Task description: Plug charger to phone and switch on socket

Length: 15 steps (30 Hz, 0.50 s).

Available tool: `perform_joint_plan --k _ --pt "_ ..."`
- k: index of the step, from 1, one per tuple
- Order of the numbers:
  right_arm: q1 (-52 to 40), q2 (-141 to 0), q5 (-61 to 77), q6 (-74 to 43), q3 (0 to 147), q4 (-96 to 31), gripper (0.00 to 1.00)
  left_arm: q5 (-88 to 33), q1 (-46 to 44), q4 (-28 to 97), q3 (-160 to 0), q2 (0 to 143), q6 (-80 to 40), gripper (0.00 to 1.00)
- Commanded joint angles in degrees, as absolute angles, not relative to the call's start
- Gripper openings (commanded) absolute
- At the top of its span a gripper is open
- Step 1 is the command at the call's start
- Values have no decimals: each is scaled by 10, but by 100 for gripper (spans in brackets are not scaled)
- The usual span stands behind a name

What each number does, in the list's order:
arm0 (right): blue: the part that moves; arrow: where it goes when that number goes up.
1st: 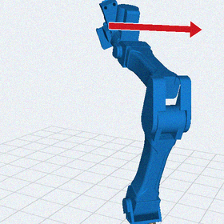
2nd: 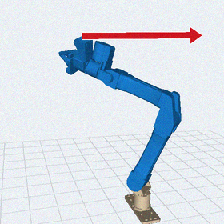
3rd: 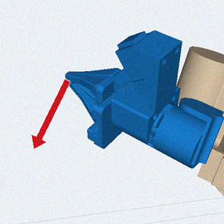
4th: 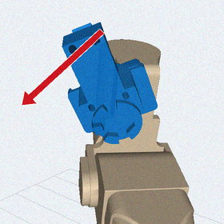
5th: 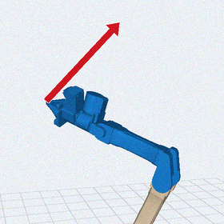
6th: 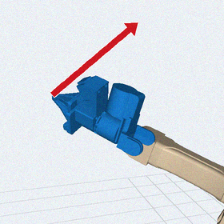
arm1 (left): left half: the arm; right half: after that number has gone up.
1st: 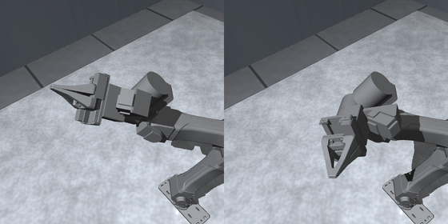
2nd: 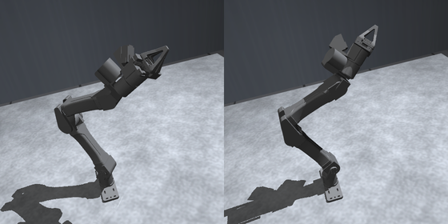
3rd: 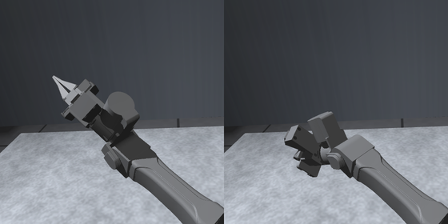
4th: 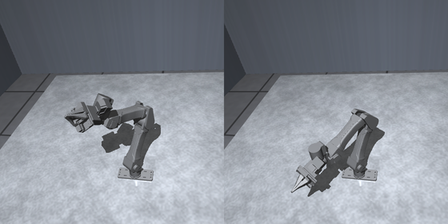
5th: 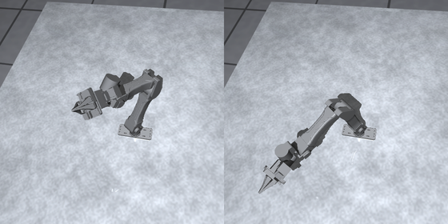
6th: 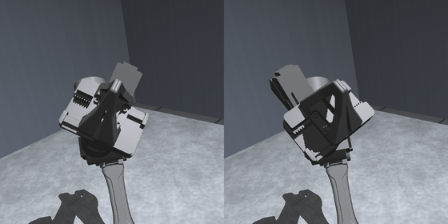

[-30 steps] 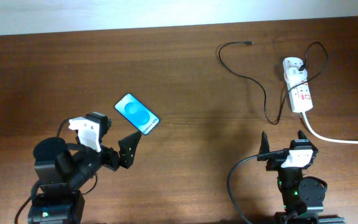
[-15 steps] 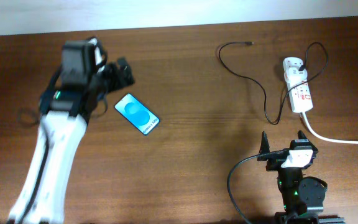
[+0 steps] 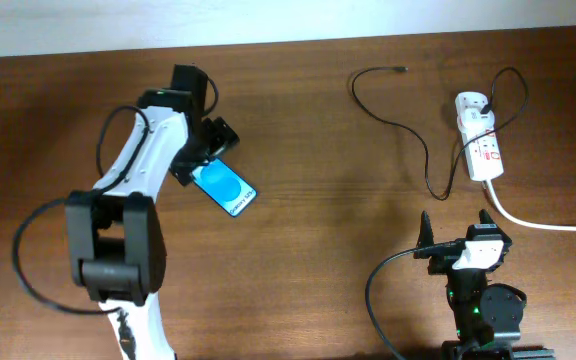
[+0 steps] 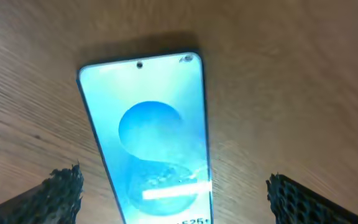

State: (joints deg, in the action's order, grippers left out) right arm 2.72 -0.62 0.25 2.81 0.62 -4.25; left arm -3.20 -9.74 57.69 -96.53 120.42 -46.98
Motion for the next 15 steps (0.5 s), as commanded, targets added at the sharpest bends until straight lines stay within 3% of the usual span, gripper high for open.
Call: perform_joint_plan --k 1,15 --pt "23 -2 8 28 3 -45 99 -41 -108 580 -973 1247 -510 99" --pt "23 -2 8 28 3 -45 98 -47 -107 593 -971 1322 -533 99"
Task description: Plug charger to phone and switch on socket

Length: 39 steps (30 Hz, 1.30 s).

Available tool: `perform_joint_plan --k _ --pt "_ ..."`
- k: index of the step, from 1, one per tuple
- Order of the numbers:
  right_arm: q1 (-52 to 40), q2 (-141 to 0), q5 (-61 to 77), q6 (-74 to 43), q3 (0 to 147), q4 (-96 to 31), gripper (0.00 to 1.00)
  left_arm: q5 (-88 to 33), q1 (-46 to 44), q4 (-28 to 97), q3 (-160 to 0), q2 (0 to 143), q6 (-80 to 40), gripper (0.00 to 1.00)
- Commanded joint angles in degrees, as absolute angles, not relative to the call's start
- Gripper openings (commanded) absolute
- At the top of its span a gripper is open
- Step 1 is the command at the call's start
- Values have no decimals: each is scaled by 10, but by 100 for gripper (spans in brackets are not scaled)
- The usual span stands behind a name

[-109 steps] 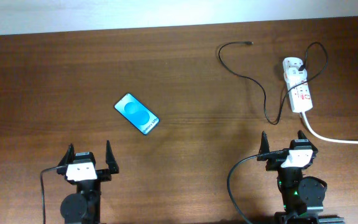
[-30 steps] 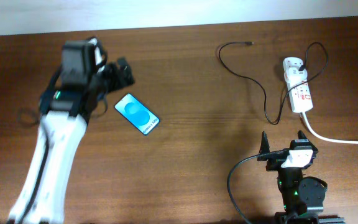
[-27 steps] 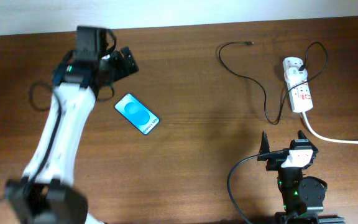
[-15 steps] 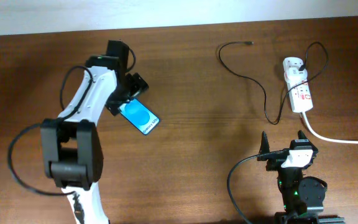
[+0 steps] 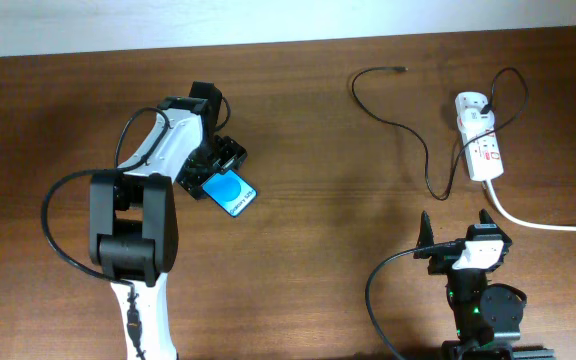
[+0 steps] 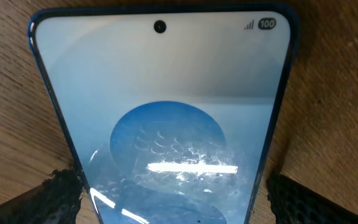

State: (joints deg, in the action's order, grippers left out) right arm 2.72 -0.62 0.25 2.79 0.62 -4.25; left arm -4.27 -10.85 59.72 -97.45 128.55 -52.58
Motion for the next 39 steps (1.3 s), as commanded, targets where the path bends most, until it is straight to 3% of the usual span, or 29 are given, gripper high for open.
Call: perform_joint_plan --k 1,2,6,9,12,20,21,25,32,37,39 --pt "23 -2 8 28 3 -45 98 -47 -107 595 -971 1322 -533 99" --pt "23 -2 8 28 3 -45 98 -47 -107 597 -970 1322 -534 100" --pt "23 -2 8 28 3 -45 98 -47 -108 598 -950 1322 -547 84" --pt "23 -2 8 28 3 -45 98 -48 -108 597 -948 1322 -547 61" --pt "23 -2 8 28 3 -45 98 -60 -108 601 -951 1321 -543 48" --pt "23 -2 9 27 3 -45 99 -105 -107 701 -1048 1245 -495 52" --pt "23 -2 22 -4 3 -44 99 -118 -107 702 -1052 1233 -494 52" --pt "23 -2 276 -496 3 -25 98 -163 -107 705 -1052 1188 -491 55" --pt "23 -18 341 -497 13 -24 98 -246 -107 711 -1052 1177 -478 57" --pt "1 -162 356 -708 73 -26 98 -313 -107 715 -1052 1177 -465 57" --pt "-48 -258 346 -712 107 -22 98 -346 -107 721 -1052 1177 -452 58"
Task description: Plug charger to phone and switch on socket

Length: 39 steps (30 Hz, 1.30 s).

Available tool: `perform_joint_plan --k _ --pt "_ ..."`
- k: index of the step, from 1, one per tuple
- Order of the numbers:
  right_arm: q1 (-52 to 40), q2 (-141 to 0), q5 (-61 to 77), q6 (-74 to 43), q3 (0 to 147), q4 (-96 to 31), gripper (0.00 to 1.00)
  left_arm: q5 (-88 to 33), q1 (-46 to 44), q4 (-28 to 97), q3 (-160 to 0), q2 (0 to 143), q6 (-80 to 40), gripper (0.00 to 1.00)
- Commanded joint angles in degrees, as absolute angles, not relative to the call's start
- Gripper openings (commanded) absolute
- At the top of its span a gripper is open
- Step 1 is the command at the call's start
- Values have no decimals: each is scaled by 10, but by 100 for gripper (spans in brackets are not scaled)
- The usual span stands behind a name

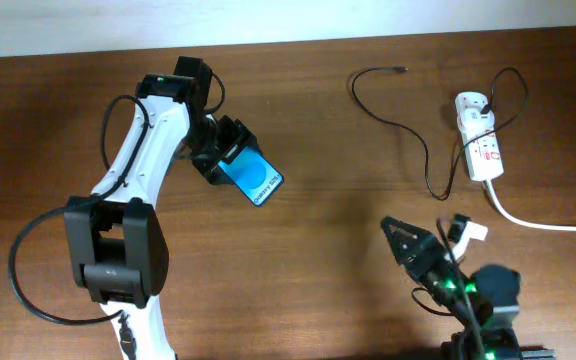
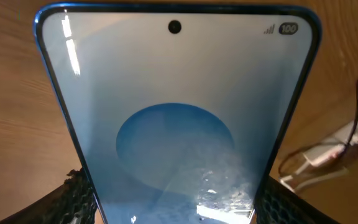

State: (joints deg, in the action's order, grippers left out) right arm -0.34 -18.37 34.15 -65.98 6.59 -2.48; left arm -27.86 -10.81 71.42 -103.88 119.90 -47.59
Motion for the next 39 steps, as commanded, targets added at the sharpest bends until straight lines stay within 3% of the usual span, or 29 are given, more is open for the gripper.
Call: perform_joint_plan --k 1,2,5,6,7,12,16,18,22,28,37,39 --pt "-77 -302 332 -688 124 3 98 -359 -107 724 -1052 1177 -451 58" --pt "-134 -374 290 -624 139 100 98 -370 -107 727 -1052 1177 -451 58" --pt "-236 -529 165 -590 139 349 99 -389 -109 728 -1052 1177 -449 58" --pt "-274 -598 122 -565 142 430 90 -393 -113 728 -1052 1177 -449 59" --pt "-308 -682 85 -563 160 481 88 -392 -119 728 -1052 1177 -449 59" --pt "-347 -870 99 -564 305 461 84 -393 -138 728 -1052 1177 -448 59" --pt "-347 -884 104 -563 352 388 82 -414 -142 734 -1052 1177 -427 59" --pt "-347 -884 102 -564 352 372 75 -443 -143 741 -1052 1177 -423 59" --pt "-347 -884 102 -577 352 355 71 -467 -143 747 -1052 1177 -410 59" --pt "-347 -884 103 -600 352 346 50 -422 -168 747 -1052 1177 -408 61" --pt "-347 -883 131 -635 352 345 6 -389 -173 738 -1052 1177 -408 67" --pt "-347 -884 133 -635 352 344 4 -370 -173 738 -1052 1177 -408 71"
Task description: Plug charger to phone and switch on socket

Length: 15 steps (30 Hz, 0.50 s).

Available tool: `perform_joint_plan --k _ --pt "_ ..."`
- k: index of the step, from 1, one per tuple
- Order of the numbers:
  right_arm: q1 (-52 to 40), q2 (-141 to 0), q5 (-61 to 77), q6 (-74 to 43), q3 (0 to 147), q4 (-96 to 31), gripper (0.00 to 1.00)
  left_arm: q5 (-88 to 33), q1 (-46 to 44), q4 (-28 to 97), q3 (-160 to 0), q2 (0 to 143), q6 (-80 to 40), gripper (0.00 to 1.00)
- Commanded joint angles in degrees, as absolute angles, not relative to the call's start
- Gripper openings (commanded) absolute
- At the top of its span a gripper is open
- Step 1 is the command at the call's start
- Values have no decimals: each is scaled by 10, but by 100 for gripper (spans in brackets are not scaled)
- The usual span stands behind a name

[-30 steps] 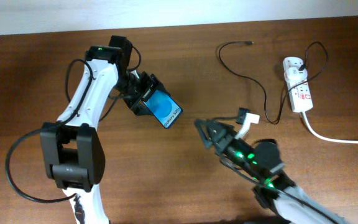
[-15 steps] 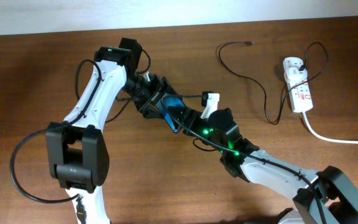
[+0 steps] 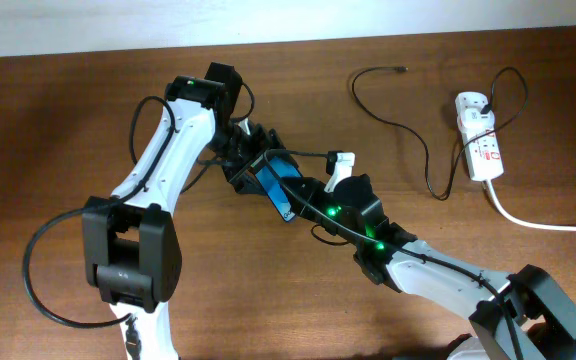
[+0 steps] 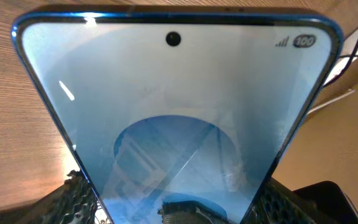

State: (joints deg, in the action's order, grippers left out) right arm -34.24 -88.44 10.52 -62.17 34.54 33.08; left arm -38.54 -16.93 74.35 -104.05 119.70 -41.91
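The phone (image 3: 279, 186), its blue screen lit, is held off the table near the middle, tilted, with my left gripper (image 3: 256, 168) shut on its sides. It fills the left wrist view as the phone (image 4: 173, 124), gripper (image 4: 176, 202) at the bottom with mesh fingers (image 4: 79, 196) on either side. My right gripper (image 3: 313, 190) has reached in beside the phone's right end; whether it is open is hidden. The black charger cable (image 3: 408, 135) lies on the table with its free plug tip (image 3: 402, 70) at the back. Its other end sits in the white power strip (image 3: 480, 140).
The strip's thick white cord (image 3: 538, 222) runs off the right edge. My right arm (image 3: 438, 275) stretches diagonally from the front right to the table middle. Bare wood lies left and front of the left arm.
My right arm has gone from the front right of the table to beside the phone at the middle. My left gripper has carried the phone slightly right and nearer.
My left gripper was open above the phone lying flat at the table's left. Then it stood low around the phone. Then it held the phone lifted while the right arm had left its rest. Now both grippers meet at mid table.
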Motion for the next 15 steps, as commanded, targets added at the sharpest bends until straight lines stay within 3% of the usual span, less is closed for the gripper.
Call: perform_joint_plan --k 1,5,15 --pt "-347 -884 133 -635 352 344 4 -365 -173 738 -1052 1177 -408 75" --pt "-347 -883 135 -642 352 345 4 -362 -173 736 -1052 1177 -408 99" --pt "-344 -883 148 -670 352 344 4 -360 -166 712 -1092 1144 -326 99"
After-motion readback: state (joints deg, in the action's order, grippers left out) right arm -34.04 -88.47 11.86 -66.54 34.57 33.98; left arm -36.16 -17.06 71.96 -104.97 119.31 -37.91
